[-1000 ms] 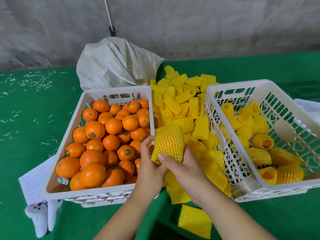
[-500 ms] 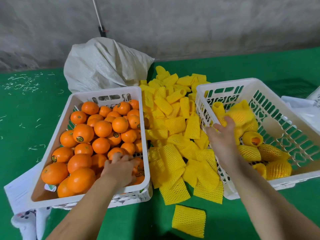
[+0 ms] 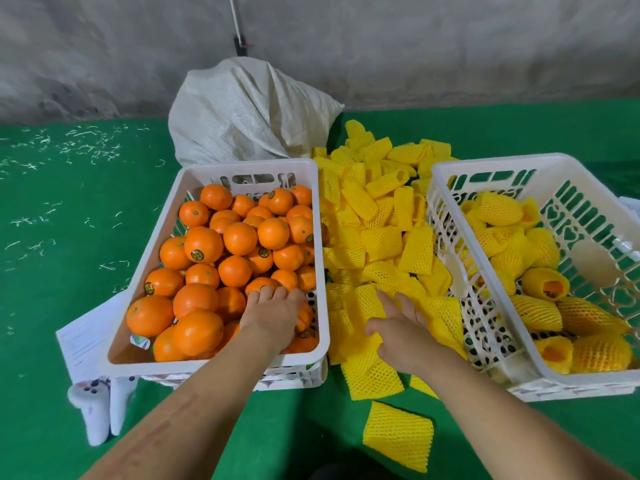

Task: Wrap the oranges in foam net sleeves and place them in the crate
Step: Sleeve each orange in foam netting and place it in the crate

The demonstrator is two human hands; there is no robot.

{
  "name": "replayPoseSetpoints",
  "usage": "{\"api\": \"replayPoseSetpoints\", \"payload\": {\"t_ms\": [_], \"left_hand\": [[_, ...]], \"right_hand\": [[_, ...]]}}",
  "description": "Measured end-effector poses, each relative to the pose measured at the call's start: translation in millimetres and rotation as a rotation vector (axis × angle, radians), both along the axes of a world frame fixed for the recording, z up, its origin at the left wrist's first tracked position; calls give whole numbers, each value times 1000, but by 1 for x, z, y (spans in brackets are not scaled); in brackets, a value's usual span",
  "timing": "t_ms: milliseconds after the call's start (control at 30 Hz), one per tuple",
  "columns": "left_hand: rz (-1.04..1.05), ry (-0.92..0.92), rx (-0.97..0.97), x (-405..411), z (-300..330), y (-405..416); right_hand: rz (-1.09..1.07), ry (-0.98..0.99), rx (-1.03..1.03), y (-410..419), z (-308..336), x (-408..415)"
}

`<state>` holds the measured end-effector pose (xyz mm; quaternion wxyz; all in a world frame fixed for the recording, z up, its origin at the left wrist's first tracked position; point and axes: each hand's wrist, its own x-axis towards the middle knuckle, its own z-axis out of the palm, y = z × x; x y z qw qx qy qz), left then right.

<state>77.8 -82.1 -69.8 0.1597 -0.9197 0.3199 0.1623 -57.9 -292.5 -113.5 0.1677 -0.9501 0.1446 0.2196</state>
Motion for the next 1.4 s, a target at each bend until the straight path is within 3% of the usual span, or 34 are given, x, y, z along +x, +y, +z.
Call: {"api": "replayPoseSetpoints", "payload": {"t_ms": [67,167,333,400,467,567,633,767,933,1000,1233,1400], "left_hand": [[-22,-57,52,-1,-2,0],[13,-39,-30,0,-1,2],[206,24,-601,-2,14,12],[285,77,-873,-6,21,16],[352,202,-1095,-14,29,18],[413,499,-1381,-32,41,11],[427,726,-1528,-44,42,0],[423,860,-1596,-54,38,-14],[427,1135,-1629,-50,33,-2],[360,1189,-1583,-55,34,-4],[486,1098,-1700,-58,34,-7],[539,818,-1752,-62,34,-13]], "right_hand": [[23,-4,-55,-4,-5,0],[-51,-206,-180,-1,-8,4],[-8,-335,-317,0,-10,9],[-153,-495,-179,-2,-9,7],[-385,-696,121,-1,-1,5],[-636,-887,521,6,24,9],[-678,-926,741,20,47,15],[-571,-775,942,42,77,22],[-724,-971,718,40,82,25],[-676,-945,751,46,85,30],[-593,-855,851,42,89,21],[-409,-907,703,52,101,8]]}}
